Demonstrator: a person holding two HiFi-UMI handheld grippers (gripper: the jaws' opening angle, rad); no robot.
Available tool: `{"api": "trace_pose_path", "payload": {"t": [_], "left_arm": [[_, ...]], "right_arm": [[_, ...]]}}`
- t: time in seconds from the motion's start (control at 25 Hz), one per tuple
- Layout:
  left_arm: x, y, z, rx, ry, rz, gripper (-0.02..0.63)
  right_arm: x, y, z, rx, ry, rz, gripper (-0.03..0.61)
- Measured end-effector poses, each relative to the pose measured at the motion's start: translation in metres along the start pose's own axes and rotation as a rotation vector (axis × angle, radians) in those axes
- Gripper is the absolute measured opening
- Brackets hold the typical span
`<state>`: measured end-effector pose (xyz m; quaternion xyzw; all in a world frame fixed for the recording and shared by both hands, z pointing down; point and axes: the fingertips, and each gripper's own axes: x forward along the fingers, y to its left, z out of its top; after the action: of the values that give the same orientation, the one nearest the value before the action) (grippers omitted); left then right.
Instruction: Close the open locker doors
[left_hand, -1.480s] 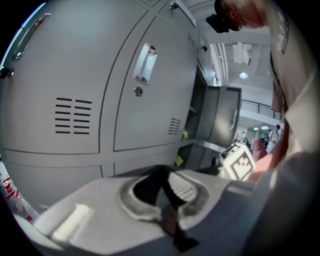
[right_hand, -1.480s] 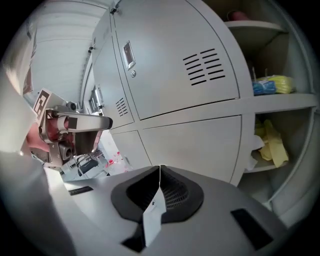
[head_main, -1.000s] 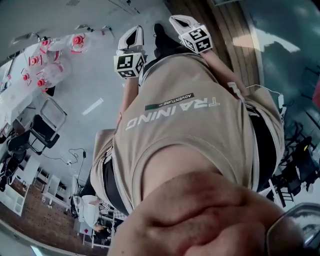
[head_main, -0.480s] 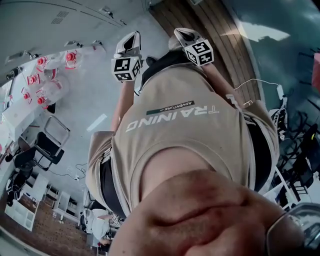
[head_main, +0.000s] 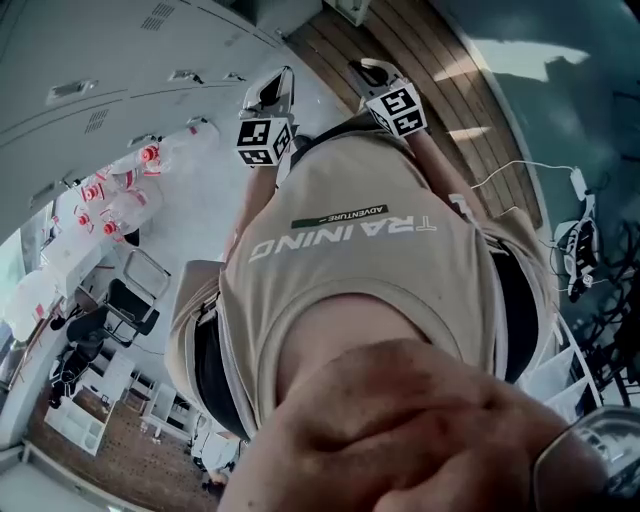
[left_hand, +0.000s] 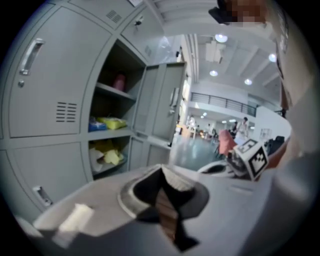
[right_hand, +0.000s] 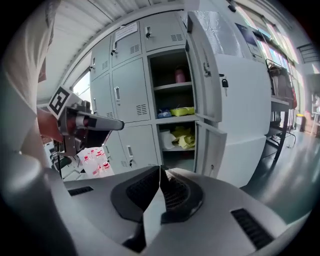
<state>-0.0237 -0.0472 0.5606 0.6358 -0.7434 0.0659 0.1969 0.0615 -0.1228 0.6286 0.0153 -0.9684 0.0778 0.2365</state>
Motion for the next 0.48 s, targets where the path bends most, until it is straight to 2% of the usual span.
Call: {"api": "trace_pose_path", "payload": {"t": [0.2,0.28,0.48], "left_arm": [[0.082,-0.037,0.031,-0.018,0.025,0.038,0.000],[0.107,-0.054,0.043,-0.013,0.038,0.059,0.000],[0.121,-0.090,0.086,-0.011,0.024,0.075,0.000]], "right_arm": [[-0.025,-0.074,0.008,-0.129,0.016,0.054,0.015],[-0.040,-0.101,0.017,-0.145,0.023,0.083,0.015],[-0.076,-0.143,0.053,-0.143,0.016,0.106,0.015]]}}
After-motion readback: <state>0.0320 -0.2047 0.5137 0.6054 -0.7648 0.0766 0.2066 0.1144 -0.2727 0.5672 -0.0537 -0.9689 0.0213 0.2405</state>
